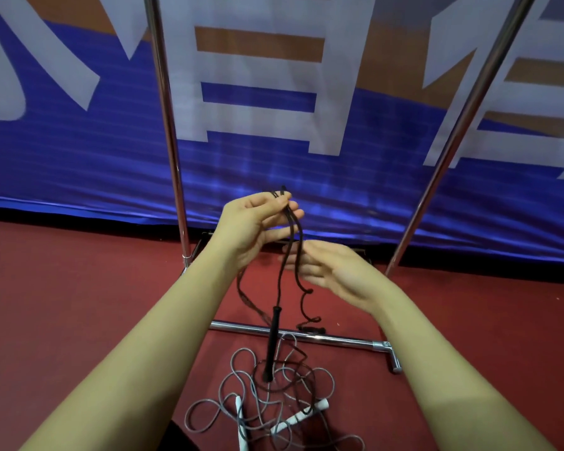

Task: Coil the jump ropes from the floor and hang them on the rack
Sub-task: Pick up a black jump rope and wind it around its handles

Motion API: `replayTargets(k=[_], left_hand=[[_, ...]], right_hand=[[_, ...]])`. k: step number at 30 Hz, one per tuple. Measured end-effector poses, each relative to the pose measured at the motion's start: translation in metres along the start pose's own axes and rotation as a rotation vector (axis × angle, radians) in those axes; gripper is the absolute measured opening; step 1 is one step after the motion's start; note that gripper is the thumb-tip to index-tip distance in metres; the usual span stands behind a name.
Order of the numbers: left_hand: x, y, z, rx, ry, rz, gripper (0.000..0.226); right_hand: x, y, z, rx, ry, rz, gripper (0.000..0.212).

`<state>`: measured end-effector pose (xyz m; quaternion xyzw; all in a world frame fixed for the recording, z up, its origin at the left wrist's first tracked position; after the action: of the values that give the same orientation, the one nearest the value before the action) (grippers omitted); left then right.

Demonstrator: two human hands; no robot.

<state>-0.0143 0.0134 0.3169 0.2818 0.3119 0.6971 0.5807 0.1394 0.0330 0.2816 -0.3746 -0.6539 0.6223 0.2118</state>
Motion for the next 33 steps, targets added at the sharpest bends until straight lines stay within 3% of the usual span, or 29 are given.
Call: replayTargets(k=[2,12,16,19,22,26,29,33], left_hand=[[0.001,0.002,-0.003,-0.015,0.042,0.025,0.011],[0.006,0.005,-0.012,-0.025,0.148,0.103,0.009],[0.007,0.004,-0.014,-0.053,0.165,0.056,0.016],[0.004,-0.002,-0.008,0.039,0.087,-0.19,0.03],[-0.004,-0.016,-0.001,0.302,-0.065,-0.339,0.028],[-0.012,-0.029,0.0,0.426,-0.269,-0.354,0.022],[-0.015,-0.032,-0.001,0.563,-0.364,-0.261,0.015],[-0.014,-0.032,0.003,0.35,-0.325,-0.177,0.024]], right_hand=[[-0.001,-0.001,0.005,-0.096,-0.076,-0.02,0.018],[-0.005,-0.009,0.013,-0.106,-0.145,-0.11,0.008],[-0.01,-0.017,0.008,-0.061,-0.02,-0.165,0.012],[-0.012,-0.022,-0.001,0.072,0.123,-0.225,0.006],[-0.012,-0.027,-0.012,0.257,0.262,-0.268,0.012],[-0.015,-0.031,-0.026,0.431,0.403,-0.306,0.016],[-0.015,-0.029,-0.032,0.455,0.452,-0.307,0.016],[-0.016,-0.029,-0.034,0.48,0.451,-0.276,0.016]])
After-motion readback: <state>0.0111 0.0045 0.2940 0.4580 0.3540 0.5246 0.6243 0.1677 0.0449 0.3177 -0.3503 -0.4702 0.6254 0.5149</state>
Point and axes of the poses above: each hand's wrist, its own x-axis towards the middle knuckle, its own z-axis out of the palm, y = z × x, the point moved 1 cm from there along x, towards the middle knuckle, and after that the axes turned 13 degrees about -x, right-handed, at the moved point
